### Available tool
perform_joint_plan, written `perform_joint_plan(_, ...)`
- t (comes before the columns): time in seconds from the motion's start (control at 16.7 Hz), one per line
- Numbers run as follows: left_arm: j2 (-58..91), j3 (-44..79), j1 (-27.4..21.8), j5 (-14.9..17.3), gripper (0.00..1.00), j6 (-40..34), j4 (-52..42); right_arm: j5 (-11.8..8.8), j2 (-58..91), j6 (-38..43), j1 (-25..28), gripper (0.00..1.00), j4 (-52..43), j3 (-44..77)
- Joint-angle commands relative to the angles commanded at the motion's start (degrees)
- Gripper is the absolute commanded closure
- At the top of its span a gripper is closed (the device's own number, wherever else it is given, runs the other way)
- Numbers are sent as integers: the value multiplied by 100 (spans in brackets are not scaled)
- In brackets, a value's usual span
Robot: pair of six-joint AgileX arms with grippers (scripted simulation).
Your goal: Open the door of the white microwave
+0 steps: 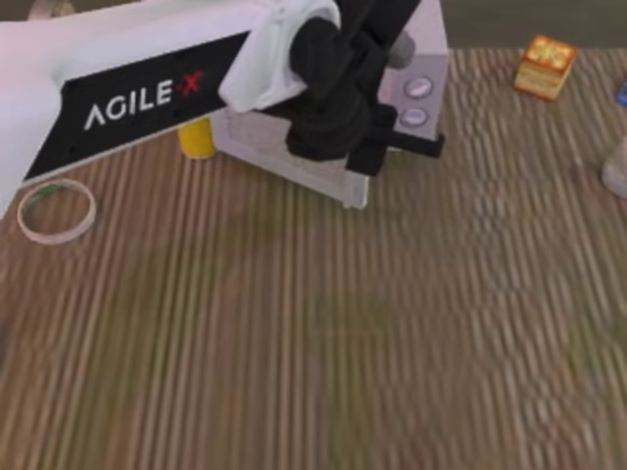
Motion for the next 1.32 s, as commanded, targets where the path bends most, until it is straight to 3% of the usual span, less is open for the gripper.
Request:
perform_joint_plan(0.42,-506,-685,175,334,100,673,305,0,0,0,0,0,0,0)
perform_joint_plan(1.32,-519,-710,180,346,100,696,312,0,0,0,0,0,0,0)
